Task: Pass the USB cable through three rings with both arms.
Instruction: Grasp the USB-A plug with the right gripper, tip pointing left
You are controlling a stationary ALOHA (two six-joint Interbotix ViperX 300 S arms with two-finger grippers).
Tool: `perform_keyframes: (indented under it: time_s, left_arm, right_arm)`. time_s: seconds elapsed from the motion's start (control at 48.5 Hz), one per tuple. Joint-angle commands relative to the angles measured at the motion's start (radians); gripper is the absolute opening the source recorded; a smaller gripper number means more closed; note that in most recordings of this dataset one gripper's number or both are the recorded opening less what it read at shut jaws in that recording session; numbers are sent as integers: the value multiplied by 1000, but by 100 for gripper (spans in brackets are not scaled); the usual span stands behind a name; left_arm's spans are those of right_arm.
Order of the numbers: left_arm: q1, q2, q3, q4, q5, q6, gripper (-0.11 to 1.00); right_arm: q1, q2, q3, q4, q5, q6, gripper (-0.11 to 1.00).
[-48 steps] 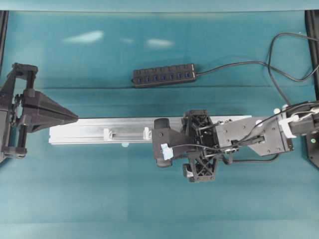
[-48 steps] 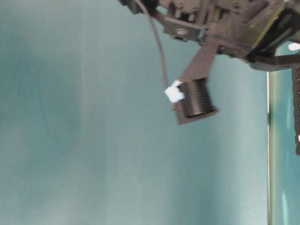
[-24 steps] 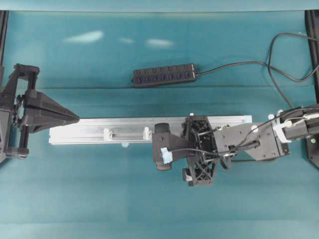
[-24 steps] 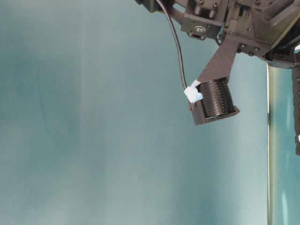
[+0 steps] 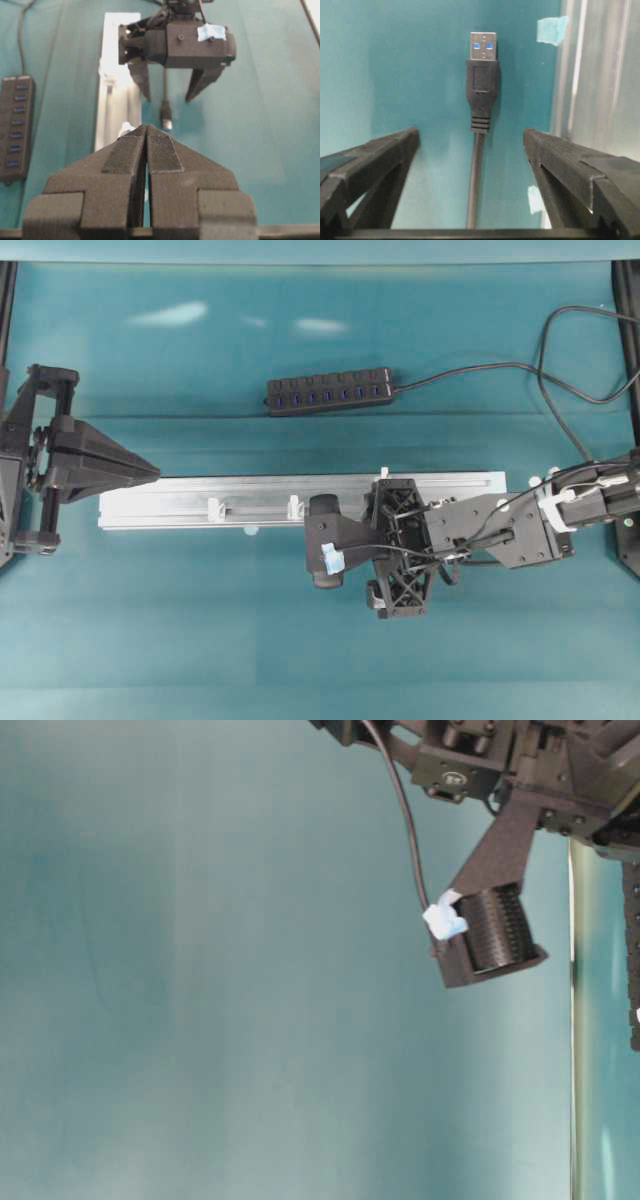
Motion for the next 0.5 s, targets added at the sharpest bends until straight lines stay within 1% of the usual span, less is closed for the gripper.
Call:
perform_keyframes:
  time_s: [0.0,0.309,0.392,0.475]
  left_arm:
    - [2,5,-31,0,-5,0,2]
    - [2,9,-31,2,-5,0,2]
    - [2,9,-29,0,-5,0,2]
    - [2,9,-31,2,-5,0,2]
  right_arm:
    - [-6,8,-3,-3,-6,11,77]
    - [-6,17,-2,-3,-6,11,75]
    - [-6,17,-3,-3,-6,12,71]
    - [-6,17,-3,-3,-6,14,61]
